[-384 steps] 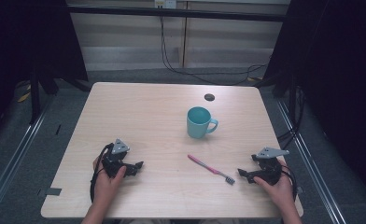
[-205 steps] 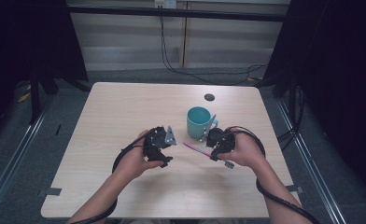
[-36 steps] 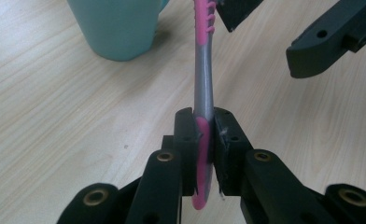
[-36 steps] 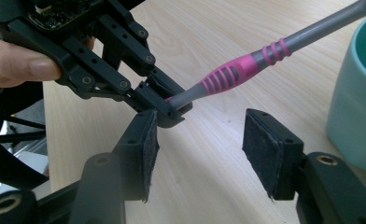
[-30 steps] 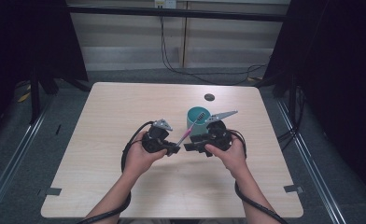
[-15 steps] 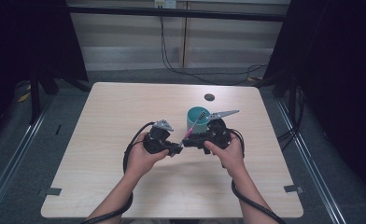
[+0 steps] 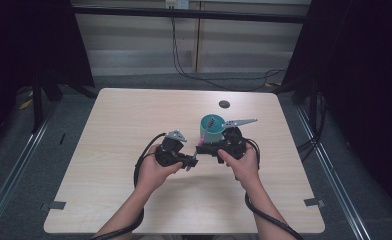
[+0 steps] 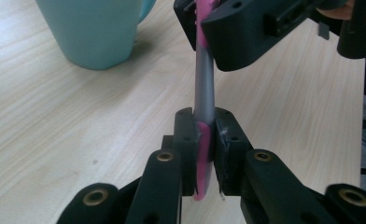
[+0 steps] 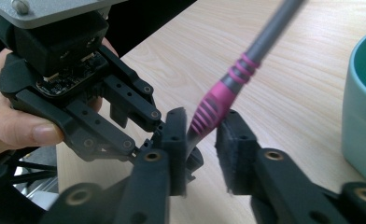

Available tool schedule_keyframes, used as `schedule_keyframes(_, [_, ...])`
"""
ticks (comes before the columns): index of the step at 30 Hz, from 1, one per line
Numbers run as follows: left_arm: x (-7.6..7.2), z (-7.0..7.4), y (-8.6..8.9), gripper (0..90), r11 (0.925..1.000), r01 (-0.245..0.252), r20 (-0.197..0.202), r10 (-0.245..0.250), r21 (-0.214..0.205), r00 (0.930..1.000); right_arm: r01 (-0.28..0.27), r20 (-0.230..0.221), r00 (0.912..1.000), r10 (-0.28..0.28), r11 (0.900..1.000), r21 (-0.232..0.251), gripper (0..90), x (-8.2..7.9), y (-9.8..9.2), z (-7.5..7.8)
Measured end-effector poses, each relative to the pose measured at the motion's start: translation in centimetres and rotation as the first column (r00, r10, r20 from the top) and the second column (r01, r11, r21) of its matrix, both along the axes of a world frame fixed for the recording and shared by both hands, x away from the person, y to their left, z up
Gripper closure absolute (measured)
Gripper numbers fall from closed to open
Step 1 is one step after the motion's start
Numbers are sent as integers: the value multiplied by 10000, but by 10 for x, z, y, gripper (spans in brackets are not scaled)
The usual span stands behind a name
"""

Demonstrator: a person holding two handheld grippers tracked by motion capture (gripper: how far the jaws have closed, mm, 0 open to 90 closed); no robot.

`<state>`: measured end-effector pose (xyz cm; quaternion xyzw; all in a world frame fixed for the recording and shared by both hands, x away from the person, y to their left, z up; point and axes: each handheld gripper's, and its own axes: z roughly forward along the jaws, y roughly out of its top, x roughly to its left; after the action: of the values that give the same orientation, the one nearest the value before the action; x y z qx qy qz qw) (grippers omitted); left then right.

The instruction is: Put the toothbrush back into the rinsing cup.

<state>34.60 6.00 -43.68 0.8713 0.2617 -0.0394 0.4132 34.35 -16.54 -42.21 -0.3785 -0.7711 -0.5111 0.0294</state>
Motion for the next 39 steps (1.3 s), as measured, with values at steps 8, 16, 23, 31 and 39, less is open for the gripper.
schedule_keyframes(8, [-1,-1,-4,812,10000,18,-120,-19,-98,9999,-195,-159,9997,202,9989,430,813,1,1,0])
schedule_keyframes(16, [-1,-1,-7,808,9994,24,-267,-33,-355,9996,-334,72,9994,331,9983,469,830,-1,1,2])
schedule_keyframes(23, [-1,-2,-8,791,9976,141,-296,-161,-675,9994,-422,171,9990,415,9983,405,835,-2,3,4])
schedule_keyframes(31, [-1,0,-7,793,9972,182,-286,-203,-729,9994,-405,237,9989,396,9984,395,836,-2,3,6])
schedule_keyframes(39, [0,1,-7,760,9962,141,-112,-151,-863,9998,-427,151,9990,422,9986,304,836,-2,0,5])
